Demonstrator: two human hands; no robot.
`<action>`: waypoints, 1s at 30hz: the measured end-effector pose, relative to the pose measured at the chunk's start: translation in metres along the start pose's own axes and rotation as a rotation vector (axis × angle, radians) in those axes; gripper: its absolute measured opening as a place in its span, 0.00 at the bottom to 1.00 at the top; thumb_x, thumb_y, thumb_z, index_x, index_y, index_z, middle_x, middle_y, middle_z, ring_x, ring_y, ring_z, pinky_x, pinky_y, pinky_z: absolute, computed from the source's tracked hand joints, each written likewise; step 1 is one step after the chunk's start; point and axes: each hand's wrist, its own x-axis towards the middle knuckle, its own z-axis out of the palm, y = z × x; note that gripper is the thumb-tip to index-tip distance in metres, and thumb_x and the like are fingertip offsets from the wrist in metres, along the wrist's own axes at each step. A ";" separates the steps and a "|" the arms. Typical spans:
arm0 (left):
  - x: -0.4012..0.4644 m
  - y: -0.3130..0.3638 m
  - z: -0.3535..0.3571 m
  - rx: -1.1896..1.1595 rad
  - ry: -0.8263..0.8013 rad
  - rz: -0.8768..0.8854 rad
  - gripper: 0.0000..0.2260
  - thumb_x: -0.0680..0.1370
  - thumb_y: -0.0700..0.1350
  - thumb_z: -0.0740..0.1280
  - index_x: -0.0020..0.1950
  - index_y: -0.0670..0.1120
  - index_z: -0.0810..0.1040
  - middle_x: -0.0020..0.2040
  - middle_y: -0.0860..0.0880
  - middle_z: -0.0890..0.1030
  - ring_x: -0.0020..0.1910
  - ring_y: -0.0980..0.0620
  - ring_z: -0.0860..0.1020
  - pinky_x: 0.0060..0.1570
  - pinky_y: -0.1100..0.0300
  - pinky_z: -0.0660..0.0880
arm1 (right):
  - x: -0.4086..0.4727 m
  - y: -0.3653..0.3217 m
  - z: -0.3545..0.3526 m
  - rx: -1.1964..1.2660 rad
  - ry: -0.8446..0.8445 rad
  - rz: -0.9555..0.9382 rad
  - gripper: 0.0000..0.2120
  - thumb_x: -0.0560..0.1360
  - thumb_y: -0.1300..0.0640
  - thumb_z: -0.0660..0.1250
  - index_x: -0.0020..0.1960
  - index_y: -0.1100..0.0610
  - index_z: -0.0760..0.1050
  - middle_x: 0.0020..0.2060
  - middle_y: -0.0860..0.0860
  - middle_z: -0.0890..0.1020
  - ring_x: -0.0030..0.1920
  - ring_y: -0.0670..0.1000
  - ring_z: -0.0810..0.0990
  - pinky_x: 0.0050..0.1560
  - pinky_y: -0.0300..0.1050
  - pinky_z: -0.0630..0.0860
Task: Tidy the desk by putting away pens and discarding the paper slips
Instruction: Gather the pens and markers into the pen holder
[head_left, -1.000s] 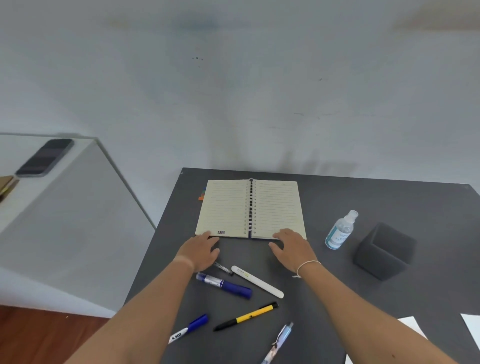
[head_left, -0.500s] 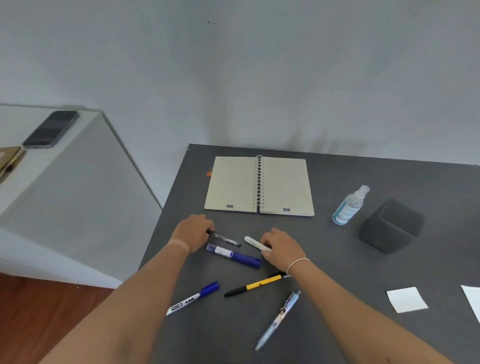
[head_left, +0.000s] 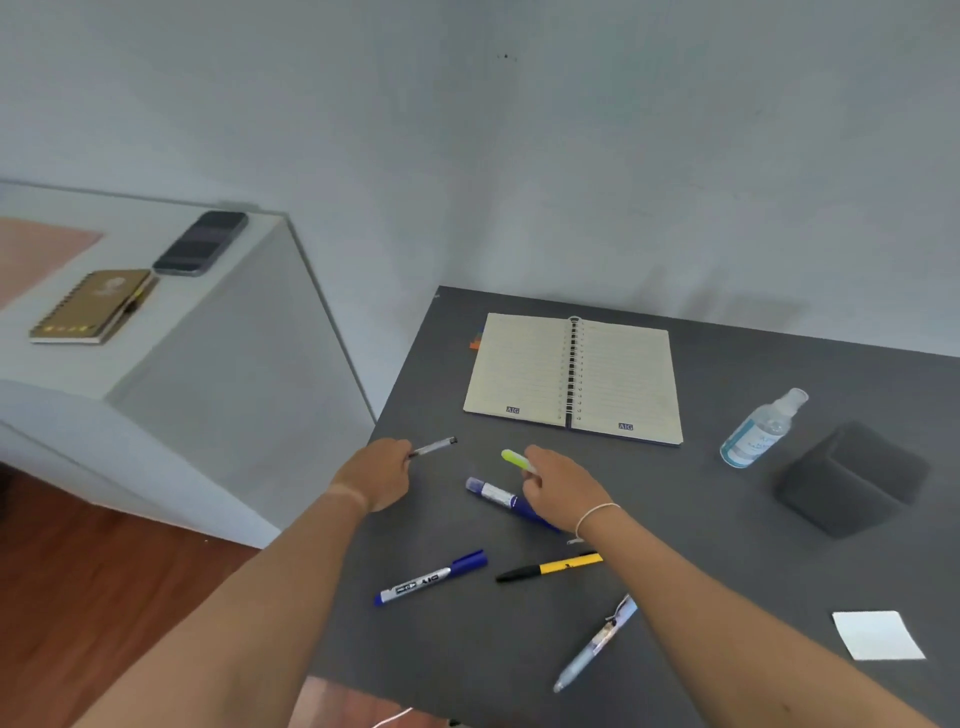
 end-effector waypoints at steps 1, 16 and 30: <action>-0.005 -0.005 0.000 -0.004 -0.004 -0.007 0.09 0.78 0.39 0.54 0.49 0.40 0.74 0.52 0.39 0.78 0.50 0.39 0.76 0.47 0.53 0.69 | 0.001 -0.006 0.003 -0.015 -0.008 -0.026 0.03 0.76 0.60 0.55 0.43 0.56 0.62 0.40 0.54 0.71 0.40 0.55 0.69 0.40 0.46 0.65; -0.059 -0.005 0.028 -0.220 -0.108 0.085 0.10 0.69 0.48 0.65 0.31 0.50 0.65 0.29 0.53 0.71 0.30 0.52 0.68 0.31 0.61 0.64 | 0.004 -0.009 0.031 -0.222 -0.046 0.028 0.14 0.74 0.56 0.61 0.58 0.59 0.69 0.58 0.57 0.75 0.58 0.58 0.73 0.56 0.49 0.71; -0.056 0.015 0.044 -0.045 -0.236 0.308 0.08 0.69 0.46 0.67 0.45 0.45 0.74 0.42 0.51 0.73 0.42 0.48 0.71 0.41 0.59 0.67 | -0.011 -0.009 0.018 -0.072 0.090 0.106 0.11 0.72 0.57 0.61 0.52 0.61 0.70 0.51 0.58 0.75 0.50 0.58 0.73 0.45 0.46 0.67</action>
